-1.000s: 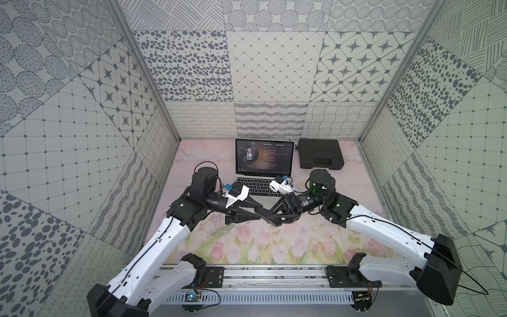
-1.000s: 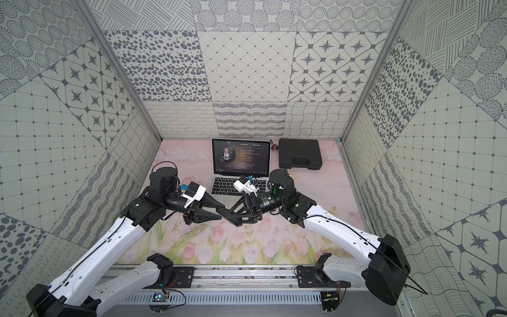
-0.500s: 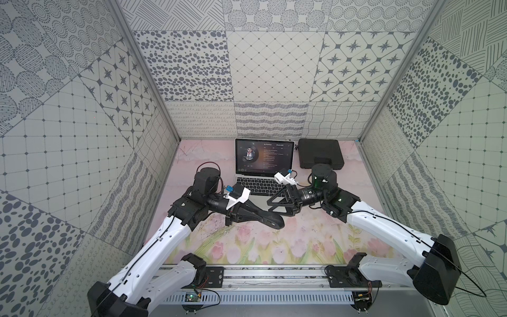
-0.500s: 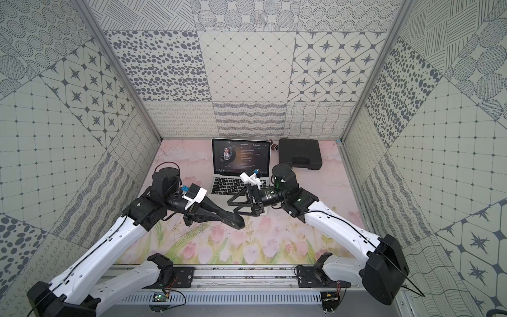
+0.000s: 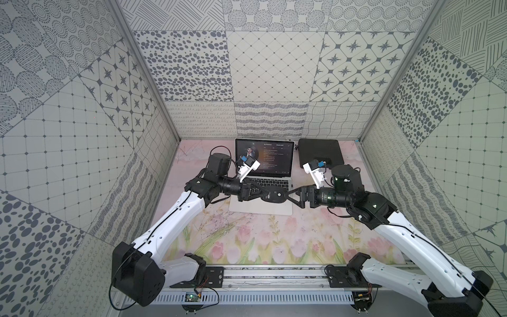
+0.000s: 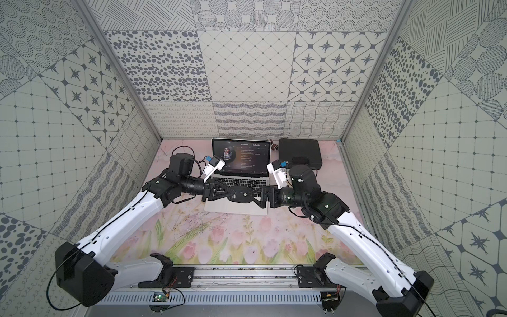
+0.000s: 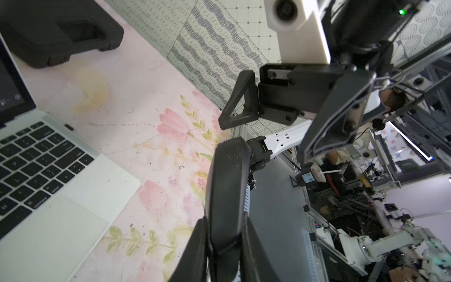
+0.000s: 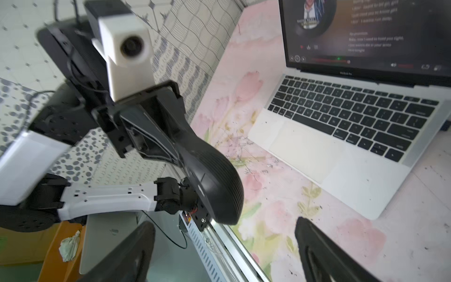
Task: Remove the wireless mouse receiver from the laptop
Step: Pick up the mouse from the center of the board.
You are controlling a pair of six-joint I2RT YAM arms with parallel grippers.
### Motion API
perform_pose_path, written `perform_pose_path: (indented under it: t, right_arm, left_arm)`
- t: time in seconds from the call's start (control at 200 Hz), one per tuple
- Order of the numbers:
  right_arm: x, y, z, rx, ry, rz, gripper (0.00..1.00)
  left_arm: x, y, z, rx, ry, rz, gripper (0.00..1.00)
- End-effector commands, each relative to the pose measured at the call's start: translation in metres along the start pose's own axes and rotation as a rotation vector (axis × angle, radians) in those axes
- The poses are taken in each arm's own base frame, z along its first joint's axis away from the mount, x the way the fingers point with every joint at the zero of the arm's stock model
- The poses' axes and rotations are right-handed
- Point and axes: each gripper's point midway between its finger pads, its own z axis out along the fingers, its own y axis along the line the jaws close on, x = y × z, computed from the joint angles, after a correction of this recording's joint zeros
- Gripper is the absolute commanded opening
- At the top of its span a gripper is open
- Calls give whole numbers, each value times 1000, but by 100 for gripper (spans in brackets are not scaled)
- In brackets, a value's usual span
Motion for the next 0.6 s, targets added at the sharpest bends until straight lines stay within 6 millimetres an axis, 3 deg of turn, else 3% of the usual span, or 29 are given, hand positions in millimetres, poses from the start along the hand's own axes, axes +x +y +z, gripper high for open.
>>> perform_pose_path:
  t: [0.0, 0.325, 0.595]
  right_arm:
    - [5, -18, 10, 97, 7, -45, 91]
    - [-6, 2, 36, 2, 7, -50, 77]
    - [-7, 5, 46, -18, 16, -37, 55]
  left_arm:
    - [-2, 9, 2, -12, -7, -280, 0]
    - [7, 5, 5, 42, 29, -323, 0]
    - [9, 6, 6, 52, 39, -325, 0]
